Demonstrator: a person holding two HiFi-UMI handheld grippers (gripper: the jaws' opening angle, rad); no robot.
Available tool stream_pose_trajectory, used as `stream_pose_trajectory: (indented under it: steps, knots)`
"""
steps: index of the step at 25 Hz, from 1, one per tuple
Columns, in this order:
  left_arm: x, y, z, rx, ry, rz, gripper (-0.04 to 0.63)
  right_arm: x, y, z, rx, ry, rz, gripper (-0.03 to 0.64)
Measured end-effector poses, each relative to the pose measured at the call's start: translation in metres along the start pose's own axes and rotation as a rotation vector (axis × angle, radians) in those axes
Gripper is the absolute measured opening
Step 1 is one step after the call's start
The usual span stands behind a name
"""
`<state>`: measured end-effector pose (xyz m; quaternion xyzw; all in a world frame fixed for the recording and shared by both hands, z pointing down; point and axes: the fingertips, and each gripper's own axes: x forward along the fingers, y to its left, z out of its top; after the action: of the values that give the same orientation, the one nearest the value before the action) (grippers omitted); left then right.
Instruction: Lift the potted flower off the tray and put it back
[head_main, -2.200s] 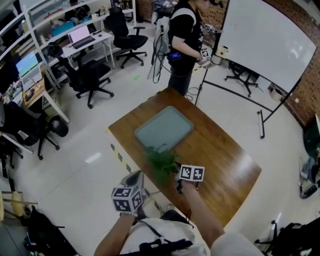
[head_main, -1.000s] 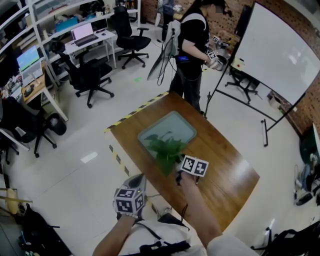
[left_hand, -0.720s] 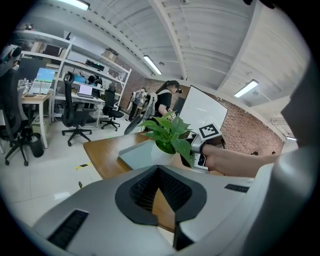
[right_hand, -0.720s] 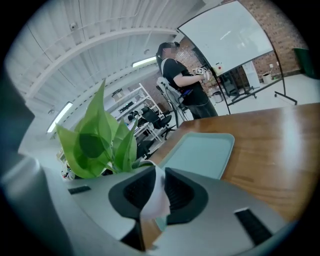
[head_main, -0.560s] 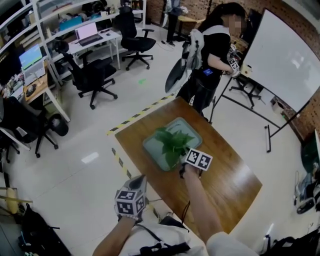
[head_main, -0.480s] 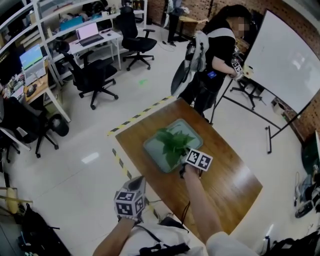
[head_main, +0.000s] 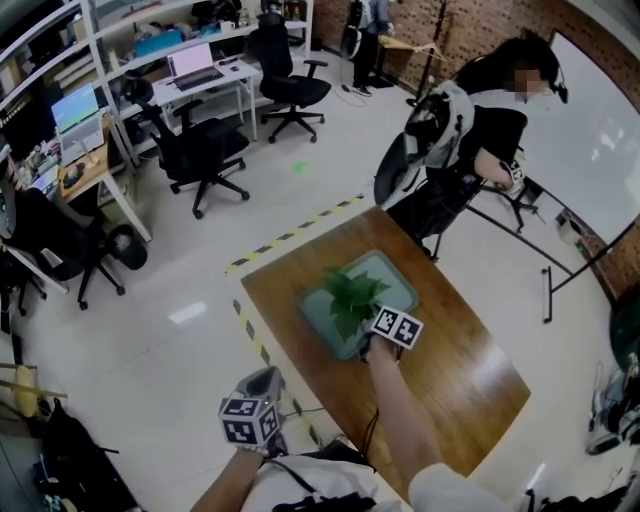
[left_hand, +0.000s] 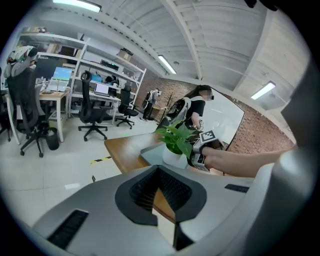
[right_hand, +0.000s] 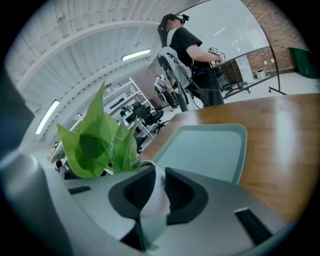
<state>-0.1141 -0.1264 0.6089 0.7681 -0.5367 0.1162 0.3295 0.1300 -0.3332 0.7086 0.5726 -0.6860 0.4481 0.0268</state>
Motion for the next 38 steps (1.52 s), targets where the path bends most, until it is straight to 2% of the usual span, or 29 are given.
stream_pose_trajectory:
  steps: [7, 12, 13, 15, 19, 21, 22, 24, 30, 38]
  knots:
    - [-0.005, 0.007, -0.002, -0.015, -0.003, 0.027, -0.005, 0.004, -0.003, -0.004, 0.005, 0.001, -0.01, 0.069]
    - [-0.004, 0.004, -0.003, -0.009, 0.001, 0.013, -0.005, 0.0, -0.005, -0.002, 0.038, -0.017, -0.017, 0.103]
    - [-0.004, 0.003, -0.002, -0.008, 0.001, 0.01, -0.005, -0.003, -0.004, -0.001, 0.044, -0.026, -0.013, 0.129]
    - [-0.004, 0.0, -0.002, -0.005, 0.003, 0.0, -0.005, -0.013, -0.004, 0.006, 0.058, -0.052, -0.009, 0.181]
    - [0.0, -0.011, -0.002, 0.009, 0.007, -0.031, -0.005, -0.049, -0.008, 0.023, 0.035, -0.114, -0.017, 0.179]
    - [0.003, -0.018, 0.001, 0.014, 0.001, -0.05, -0.005, -0.07, -0.003, 0.027, 0.005, -0.128, 0.012, 0.178]
    - [0.004, -0.022, 0.003, 0.014, -0.006, -0.062, -0.005, -0.081, 0.004, 0.027, -0.014, -0.128, 0.038, 0.137]
    - [0.008, -0.03, 0.007, 0.011, -0.023, -0.087, -0.005, -0.105, 0.019, 0.024, -0.061, -0.128, 0.084, 0.117]
    - [0.018, -0.058, 0.01, 0.029, -0.033, -0.15, -0.005, -0.171, 0.045, 0.005, -0.211, -0.134, 0.136, 0.009]
    - [0.019, -0.091, 0.003, 0.118, -0.029, -0.206, -0.005, -0.225, 0.071, -0.029, -0.341, -0.125, 0.135, -0.002]
